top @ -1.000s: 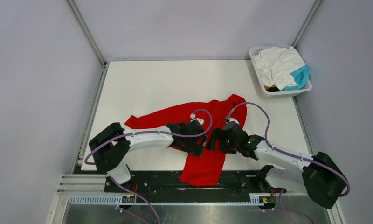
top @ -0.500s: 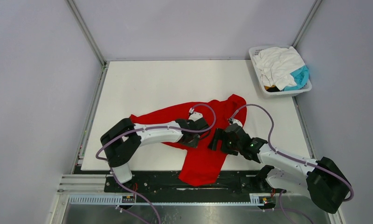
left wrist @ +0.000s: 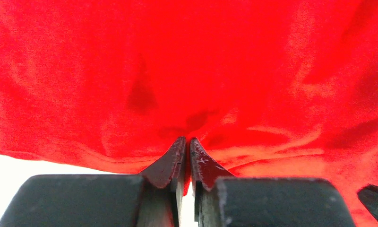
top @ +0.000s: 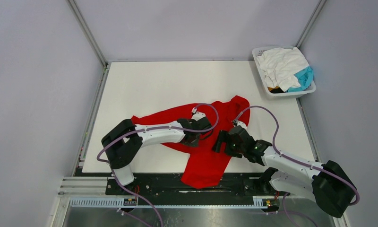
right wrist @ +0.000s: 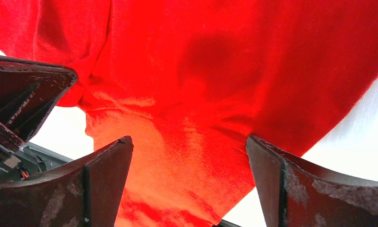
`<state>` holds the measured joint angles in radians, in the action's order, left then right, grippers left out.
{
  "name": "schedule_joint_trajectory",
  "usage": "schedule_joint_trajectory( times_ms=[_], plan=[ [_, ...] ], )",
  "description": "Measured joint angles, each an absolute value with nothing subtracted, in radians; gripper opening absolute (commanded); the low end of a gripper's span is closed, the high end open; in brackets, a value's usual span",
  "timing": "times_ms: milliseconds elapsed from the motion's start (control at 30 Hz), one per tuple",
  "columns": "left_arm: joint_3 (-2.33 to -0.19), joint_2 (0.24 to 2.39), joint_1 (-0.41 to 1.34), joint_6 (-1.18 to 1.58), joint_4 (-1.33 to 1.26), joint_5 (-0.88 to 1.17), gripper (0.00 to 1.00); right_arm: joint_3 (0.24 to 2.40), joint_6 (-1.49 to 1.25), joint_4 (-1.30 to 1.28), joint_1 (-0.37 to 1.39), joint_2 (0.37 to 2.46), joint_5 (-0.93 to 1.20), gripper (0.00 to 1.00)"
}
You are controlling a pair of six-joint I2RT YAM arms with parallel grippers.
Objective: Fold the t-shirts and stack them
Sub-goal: Flatten out the tshirt
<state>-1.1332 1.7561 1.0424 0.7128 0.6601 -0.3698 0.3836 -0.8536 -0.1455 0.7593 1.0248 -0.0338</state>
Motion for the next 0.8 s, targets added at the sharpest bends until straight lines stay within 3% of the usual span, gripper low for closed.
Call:
schedule_joint_trajectory(
  times_ms=[67,100,467,800],
  plan=[
    [-1.126,1.756,1.042,0.700,0.633,-0.337,0.08,0.384,-0.854,-0.148,0.759,1.024,-0.036,1.00],
    [-1.121,1.756,1.042,0.696,0.625,-0.323,0.00,0.384,-0.854,-0.149,0.759,1.023,-0.036,1.00],
    [-1.119,1.755,1.006,0.685,0.647,-0.393,0.00,0.384,-0.853,-0.156,0.759,1.020,-0.043,1.00],
    [-1.436,1.780,0.588,0.506,0.601,-0.606,0.00,0.395,-0.853,-0.165,0.759,1.037,-0.045,1.00]
  ],
)
